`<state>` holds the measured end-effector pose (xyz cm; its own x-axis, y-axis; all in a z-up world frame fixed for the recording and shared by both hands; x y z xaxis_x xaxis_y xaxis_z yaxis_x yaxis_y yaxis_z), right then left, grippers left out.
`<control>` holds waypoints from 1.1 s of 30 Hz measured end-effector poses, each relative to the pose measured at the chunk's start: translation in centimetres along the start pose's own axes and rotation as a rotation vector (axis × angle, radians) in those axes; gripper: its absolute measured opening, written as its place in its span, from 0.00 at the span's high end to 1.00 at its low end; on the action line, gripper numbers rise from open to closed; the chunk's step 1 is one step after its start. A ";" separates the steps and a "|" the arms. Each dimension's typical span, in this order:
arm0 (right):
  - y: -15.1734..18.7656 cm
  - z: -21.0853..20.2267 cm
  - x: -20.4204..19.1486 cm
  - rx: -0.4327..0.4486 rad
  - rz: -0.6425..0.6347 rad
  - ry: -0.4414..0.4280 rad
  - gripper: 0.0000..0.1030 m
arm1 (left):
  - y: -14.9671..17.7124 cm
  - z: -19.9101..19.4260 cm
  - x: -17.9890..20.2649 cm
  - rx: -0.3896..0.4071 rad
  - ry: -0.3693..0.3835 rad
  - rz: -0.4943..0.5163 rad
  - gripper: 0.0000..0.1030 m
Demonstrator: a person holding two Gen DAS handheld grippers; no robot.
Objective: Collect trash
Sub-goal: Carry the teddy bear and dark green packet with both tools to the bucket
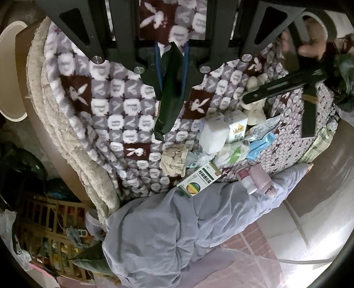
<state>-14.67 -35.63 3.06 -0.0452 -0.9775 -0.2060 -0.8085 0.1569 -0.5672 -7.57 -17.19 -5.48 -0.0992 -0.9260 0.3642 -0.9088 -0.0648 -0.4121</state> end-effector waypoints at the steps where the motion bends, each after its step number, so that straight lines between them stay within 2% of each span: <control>1: 0.0 0.0 -0.1 0.001 -0.002 -0.001 0.86 | -0.1 -0.1 0.2 0.008 0.000 0.012 0.45; 2: 0.0 0.0 -0.1 0.001 -0.004 -0.001 0.86 | 0.0 -0.2 0.5 0.006 0.009 0.020 0.61; 3: 0.0 -0.1 -0.2 0.002 -0.008 -0.005 0.86 | 0.2 -0.4 0.8 -0.007 0.024 0.027 0.62; 4: 0.0 -0.1 -0.2 0.004 -0.010 -0.004 0.86 | 0.4 -0.8 1.1 -0.012 0.042 0.029 0.72; 5: 0.0 -0.2 -0.1 0.006 -0.012 -0.003 0.86 | 0.6 -1.7 1.4 -0.012 0.059 0.035 0.75; 11: -0.3 -1.3 0.5 0.029 -0.003 -0.011 0.86 | 1.3 -7.3 5.0 0.043 0.127 0.142 0.76; 17: -0.1 -2.5 2.6 0.043 0.032 0.008 0.86 | 1.5 -9.7 11.1 0.070 0.203 0.247 0.76; 25: 0.4 -6.1 7.3 0.087 0.081 0.071 0.86 | 2.7 -9.0 20.4 0.050 0.333 0.378 0.76; 33: 1.6 -9.3 15.1 0.120 0.183 0.179 0.86 | 4.5 -6.2 29.2 -0.021 0.420 0.482 0.76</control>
<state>-22.13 -51.48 6.47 -0.2954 -0.9391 -0.1756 -0.7029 0.3381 -0.6258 -17.02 -42.25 8.51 -0.6456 -0.6244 0.4397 -0.7297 0.3345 -0.5963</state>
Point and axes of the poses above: each gripper's, at about its wrist camera, not at the fingertips, and z roughly the way its jaws point, x to its right, y to its underside, the point moved 10 cm from there along z, roughly the way its jaws point, and after that the axes turned 6 degrees about y, right-handed, at the moved point
